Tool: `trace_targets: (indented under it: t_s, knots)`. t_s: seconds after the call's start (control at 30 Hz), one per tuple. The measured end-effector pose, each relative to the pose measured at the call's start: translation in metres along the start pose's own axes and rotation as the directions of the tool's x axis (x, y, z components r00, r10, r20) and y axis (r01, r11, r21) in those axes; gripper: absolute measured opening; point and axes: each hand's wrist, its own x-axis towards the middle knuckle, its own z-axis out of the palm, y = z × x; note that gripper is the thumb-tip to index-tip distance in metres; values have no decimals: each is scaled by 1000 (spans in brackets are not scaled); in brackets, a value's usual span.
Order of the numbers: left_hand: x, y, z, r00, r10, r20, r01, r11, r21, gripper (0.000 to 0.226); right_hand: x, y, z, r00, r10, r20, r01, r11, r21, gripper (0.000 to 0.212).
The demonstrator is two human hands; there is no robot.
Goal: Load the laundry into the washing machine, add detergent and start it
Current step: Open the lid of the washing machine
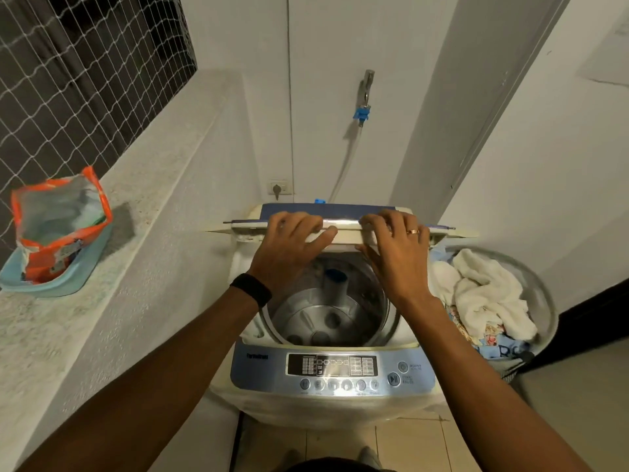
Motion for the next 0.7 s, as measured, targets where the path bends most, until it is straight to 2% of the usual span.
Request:
trace_targets:
  t_s: [0.07,0.2,0.3,0.5,0.7]
  knots:
    - [10,-5,5,998,1,-60,0,1000,22,51,10,1,5,998,-25,-63,24,999,-24,55]
    - [31,-17,21,991,-63,-115,63,998,-6,42,33,7,23,982,-61,-180,60,998,-14,33]
    - [48,-27,33,987,-105,-123,106,994,0,34,53,13,34,972,-76,-223,68,997,-43,34]
    - [81,-53,53,985,-152,80,153,988,-9,54,97,18,52,997,-42,-62,34,993,-117,64]
    - [112,-77,73,963,-167,213,165,986,29,67,139,30,67,997,-22,77,33,989,-143,81]
